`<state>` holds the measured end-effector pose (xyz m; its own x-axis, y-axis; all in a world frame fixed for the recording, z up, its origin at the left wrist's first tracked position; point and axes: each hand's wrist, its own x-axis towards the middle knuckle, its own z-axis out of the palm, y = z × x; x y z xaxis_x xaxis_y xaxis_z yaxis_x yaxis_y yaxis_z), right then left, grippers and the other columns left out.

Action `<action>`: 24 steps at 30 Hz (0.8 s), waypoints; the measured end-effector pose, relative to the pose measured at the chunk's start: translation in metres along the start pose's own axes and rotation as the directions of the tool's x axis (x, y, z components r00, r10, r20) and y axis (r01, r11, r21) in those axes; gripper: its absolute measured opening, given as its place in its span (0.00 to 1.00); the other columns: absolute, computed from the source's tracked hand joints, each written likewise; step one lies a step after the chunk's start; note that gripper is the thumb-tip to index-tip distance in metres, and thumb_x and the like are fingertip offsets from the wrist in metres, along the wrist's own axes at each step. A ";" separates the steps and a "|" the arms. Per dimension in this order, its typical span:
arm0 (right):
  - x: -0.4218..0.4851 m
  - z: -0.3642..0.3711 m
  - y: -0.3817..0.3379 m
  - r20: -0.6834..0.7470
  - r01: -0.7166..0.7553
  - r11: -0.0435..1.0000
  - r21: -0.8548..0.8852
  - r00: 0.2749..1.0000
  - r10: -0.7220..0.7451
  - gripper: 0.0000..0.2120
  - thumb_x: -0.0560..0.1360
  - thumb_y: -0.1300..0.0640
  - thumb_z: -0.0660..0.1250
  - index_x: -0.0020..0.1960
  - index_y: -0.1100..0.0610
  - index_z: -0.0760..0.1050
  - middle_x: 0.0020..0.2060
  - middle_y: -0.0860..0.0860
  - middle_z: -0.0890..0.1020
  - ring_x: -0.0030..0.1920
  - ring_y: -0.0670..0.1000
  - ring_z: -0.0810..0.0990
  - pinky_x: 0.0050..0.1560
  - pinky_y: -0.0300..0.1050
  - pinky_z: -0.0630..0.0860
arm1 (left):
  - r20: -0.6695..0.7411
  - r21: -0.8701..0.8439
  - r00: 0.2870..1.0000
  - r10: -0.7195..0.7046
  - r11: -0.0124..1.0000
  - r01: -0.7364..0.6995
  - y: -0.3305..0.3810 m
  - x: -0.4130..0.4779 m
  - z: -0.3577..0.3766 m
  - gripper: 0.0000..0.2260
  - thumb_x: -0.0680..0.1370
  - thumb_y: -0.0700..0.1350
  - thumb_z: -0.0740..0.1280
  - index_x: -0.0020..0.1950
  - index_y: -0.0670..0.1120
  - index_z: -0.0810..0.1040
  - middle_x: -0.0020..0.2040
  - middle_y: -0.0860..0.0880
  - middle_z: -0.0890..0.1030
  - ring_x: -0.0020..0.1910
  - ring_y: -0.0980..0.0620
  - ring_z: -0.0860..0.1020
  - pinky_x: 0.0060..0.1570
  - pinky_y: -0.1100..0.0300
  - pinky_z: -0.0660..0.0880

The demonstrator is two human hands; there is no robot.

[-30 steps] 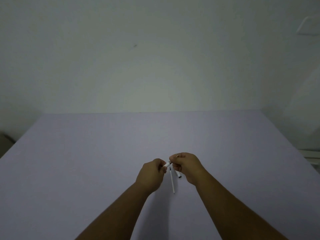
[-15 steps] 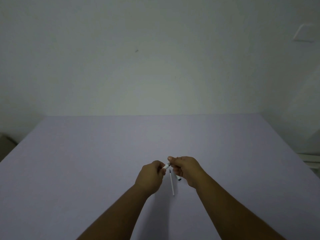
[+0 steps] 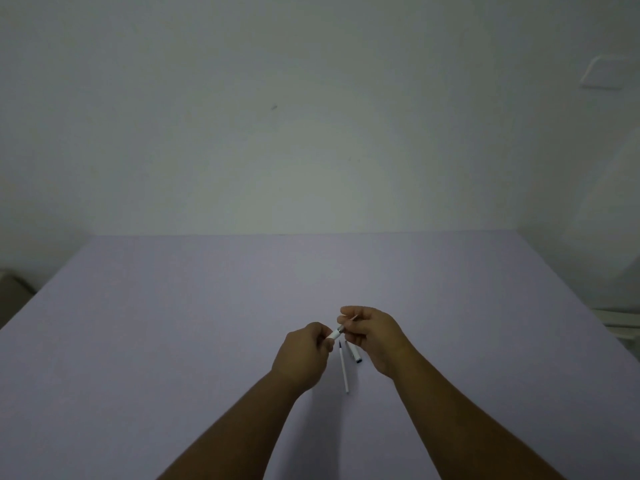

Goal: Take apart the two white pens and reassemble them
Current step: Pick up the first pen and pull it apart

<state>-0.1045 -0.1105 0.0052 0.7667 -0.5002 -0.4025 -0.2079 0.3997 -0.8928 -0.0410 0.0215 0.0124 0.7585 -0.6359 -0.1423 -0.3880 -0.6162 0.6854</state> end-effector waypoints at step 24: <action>0.001 0.003 -0.001 -0.117 0.007 0.999 0.032 0.993 -0.003 0.04 0.75 0.67 0.65 0.44 0.62 0.78 0.35 0.56 0.78 0.35 0.50 0.74 0.40 0.41 0.75 | 0.023 -0.009 1.000 -0.014 1.000 0.014 0.001 0.000 -0.004 0.08 0.79 0.44 0.61 0.54 0.44 0.78 0.50 0.45 0.83 0.41 0.51 0.75 0.41 0.60 0.71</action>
<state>-0.1020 -0.1091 0.0070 0.6914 -0.5876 -0.4204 -0.1830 0.4204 -0.8887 -0.0395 0.0226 0.0158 0.7515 -0.6379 -0.1686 -0.3722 -0.6208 0.6900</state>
